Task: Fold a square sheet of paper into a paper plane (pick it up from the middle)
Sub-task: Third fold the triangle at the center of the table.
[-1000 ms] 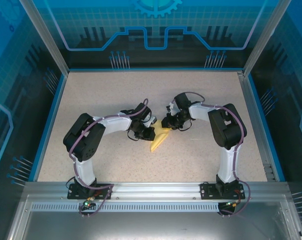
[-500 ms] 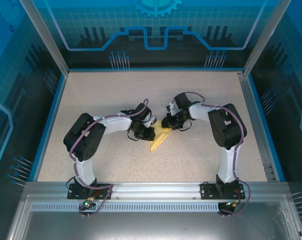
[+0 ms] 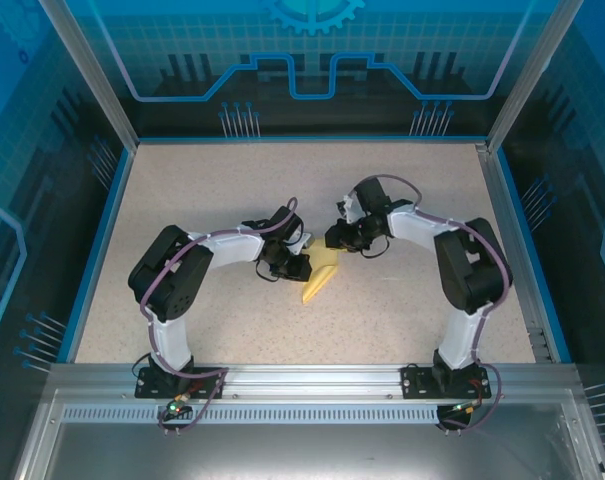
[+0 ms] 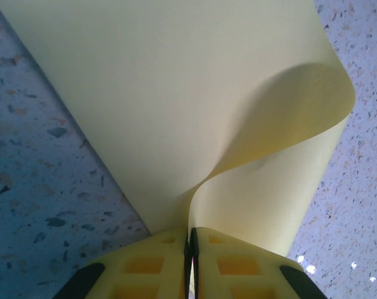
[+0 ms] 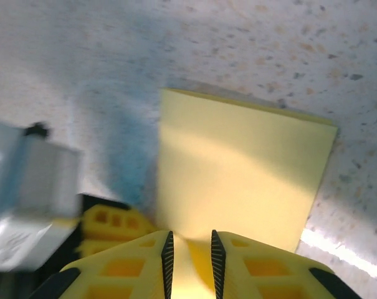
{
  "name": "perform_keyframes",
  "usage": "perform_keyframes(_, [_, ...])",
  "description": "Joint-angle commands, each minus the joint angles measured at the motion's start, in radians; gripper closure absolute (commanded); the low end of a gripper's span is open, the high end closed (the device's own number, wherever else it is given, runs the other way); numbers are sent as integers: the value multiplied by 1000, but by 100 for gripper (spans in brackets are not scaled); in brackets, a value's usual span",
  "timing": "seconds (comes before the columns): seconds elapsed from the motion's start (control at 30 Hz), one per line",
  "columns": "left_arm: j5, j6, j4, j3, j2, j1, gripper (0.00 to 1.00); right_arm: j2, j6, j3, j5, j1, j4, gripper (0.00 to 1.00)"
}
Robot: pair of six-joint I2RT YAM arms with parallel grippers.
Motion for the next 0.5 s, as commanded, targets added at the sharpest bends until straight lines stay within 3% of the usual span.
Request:
perform_keyframes(0.0, [1,11,-4,-15,25,4,88,-76,40,-72,-13,9,21,76])
perform_keyframes(0.17, [-1,15,-9,-14,22,4,88,-123,106,-184,-105,58,131,82])
perform_keyframes(0.47, [-10,17,-15,-11,20,5,87,-90,175,-268,-138,105,258,84])
